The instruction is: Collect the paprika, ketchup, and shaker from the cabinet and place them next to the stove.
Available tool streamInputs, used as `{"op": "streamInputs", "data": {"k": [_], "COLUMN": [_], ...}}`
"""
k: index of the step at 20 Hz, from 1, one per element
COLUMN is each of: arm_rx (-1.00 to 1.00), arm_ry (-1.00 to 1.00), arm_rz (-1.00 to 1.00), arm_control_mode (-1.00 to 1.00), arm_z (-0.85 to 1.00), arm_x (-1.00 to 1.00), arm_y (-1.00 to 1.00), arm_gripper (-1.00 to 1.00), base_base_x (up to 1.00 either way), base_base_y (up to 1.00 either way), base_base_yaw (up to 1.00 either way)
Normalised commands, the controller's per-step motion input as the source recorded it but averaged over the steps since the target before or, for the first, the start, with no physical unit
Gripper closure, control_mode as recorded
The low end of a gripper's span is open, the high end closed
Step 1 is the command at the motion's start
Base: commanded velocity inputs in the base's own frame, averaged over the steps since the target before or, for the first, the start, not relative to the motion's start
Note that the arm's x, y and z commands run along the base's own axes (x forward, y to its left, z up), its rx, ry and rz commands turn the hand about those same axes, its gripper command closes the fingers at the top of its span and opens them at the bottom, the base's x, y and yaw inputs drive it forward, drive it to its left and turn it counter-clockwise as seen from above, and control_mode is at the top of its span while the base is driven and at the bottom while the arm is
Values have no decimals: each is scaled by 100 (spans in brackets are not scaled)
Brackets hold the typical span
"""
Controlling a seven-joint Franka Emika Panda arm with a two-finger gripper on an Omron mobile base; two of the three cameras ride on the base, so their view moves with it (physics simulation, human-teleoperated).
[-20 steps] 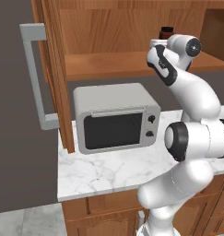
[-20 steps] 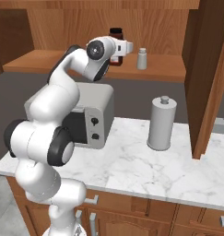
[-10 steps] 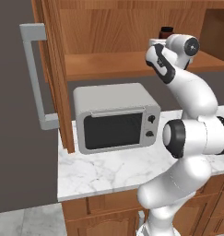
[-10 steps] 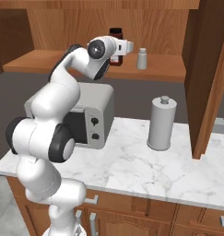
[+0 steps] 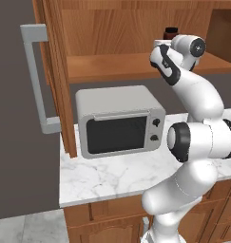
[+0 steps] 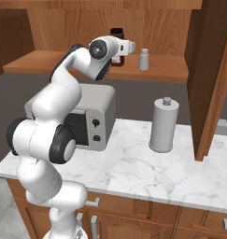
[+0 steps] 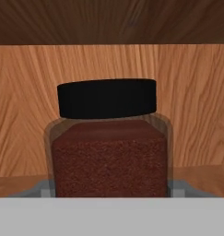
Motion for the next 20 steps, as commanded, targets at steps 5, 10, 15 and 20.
{"op": "streamInputs", "data": {"k": [5,10,15,20], "arm_rx": [0,4,2,3], "arm_ry": [0,-1,-1,-4], "arm_rz": [0,0,0,2], "arm_control_mode": [-100,-100,-100,-100], "arm_z": [0,0,0,0], "arm_x": [0,-3,-20,-53], "arm_y": [0,-3,0,0], "arm_gripper": [100,100,100,100], "base_base_x": [0,0,0,0], "base_base_y": [0,0,0,0], "base_base_yaw": [0,0,0,0]}}
